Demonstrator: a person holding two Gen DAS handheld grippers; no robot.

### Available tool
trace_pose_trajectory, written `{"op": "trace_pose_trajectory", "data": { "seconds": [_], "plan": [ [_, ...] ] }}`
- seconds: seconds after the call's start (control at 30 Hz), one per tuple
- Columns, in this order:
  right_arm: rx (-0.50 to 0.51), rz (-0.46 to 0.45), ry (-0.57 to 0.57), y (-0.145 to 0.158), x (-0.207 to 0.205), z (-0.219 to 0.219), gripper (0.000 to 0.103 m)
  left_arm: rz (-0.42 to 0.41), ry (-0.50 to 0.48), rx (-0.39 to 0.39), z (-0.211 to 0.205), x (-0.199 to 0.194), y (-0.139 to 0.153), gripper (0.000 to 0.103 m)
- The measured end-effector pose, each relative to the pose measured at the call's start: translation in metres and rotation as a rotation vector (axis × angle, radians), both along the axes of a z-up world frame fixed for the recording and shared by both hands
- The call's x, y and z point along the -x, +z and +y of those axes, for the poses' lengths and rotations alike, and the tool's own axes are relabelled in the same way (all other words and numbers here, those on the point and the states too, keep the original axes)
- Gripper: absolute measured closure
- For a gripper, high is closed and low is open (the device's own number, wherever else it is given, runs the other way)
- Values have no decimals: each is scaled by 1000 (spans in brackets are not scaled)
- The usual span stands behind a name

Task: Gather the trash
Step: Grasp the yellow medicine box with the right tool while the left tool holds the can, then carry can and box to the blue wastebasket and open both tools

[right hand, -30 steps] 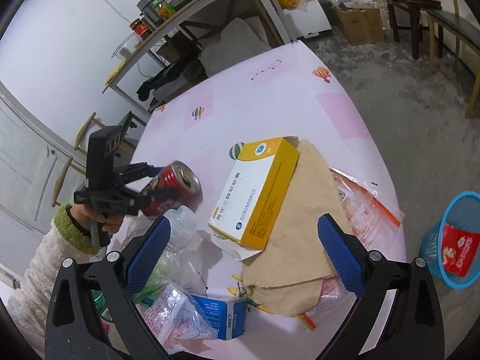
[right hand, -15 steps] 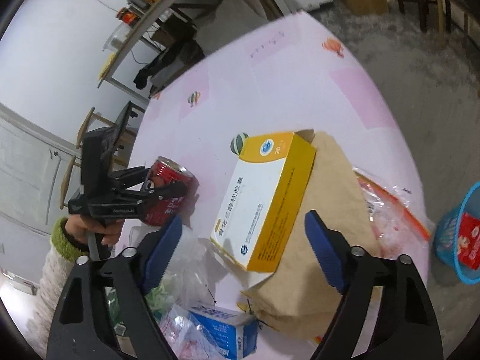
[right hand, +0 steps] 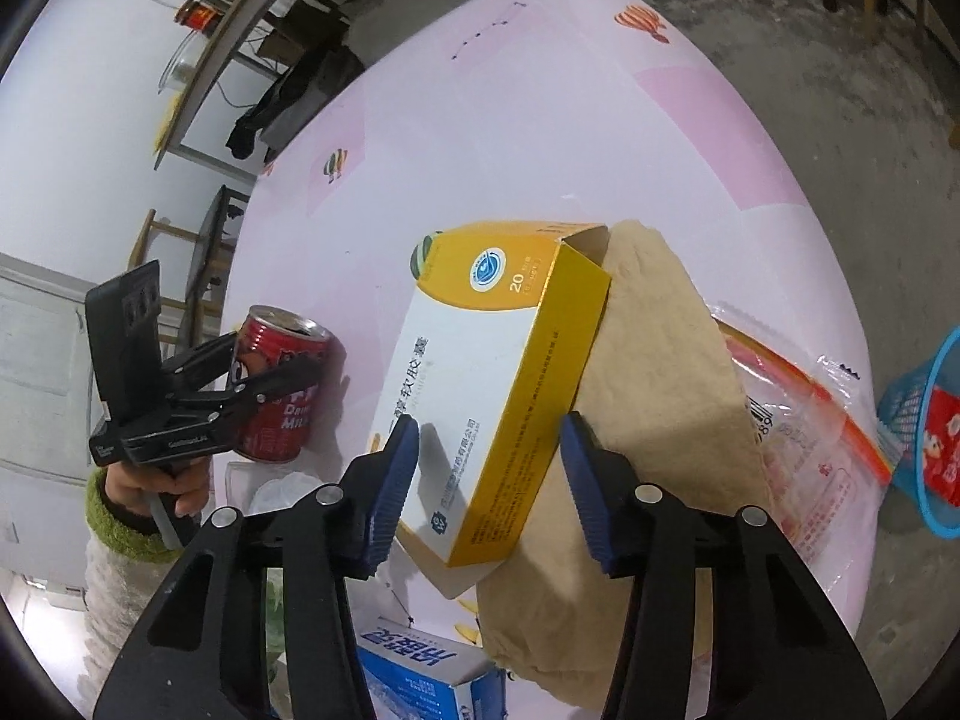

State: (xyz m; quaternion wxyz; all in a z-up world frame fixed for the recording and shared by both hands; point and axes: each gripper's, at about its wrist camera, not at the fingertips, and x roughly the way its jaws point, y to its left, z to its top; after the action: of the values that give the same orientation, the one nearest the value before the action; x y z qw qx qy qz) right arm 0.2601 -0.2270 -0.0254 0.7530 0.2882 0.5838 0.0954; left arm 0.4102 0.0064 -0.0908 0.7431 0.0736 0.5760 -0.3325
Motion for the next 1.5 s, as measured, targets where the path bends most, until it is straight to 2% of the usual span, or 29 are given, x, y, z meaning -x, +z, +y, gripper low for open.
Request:
{"op": "trace_pose_trajectory", "data": {
  "seconds": [0.33,0.57,0.77,1.07,1.37,1.5],
  "plan": [
    [-8,36,13,-7,-11,7,52,-7,9,18,7,-2,2,39],
    [13,-12,15,4,-2,4,61,-17,21,36,12,-2,5,39],
    [81,-85,46,22,3,13,67,-29,39,52,19,0,8,39],
    [216,-185,79,40,9,23,74,-92,89,109,32,2,26,39],
    [455,-329,123,59,18,38,75,-133,135,146,51,11,36,39],
    [500,-374,119,68,20,41,76,-160,148,166,58,20,44,39]
  ]
}}
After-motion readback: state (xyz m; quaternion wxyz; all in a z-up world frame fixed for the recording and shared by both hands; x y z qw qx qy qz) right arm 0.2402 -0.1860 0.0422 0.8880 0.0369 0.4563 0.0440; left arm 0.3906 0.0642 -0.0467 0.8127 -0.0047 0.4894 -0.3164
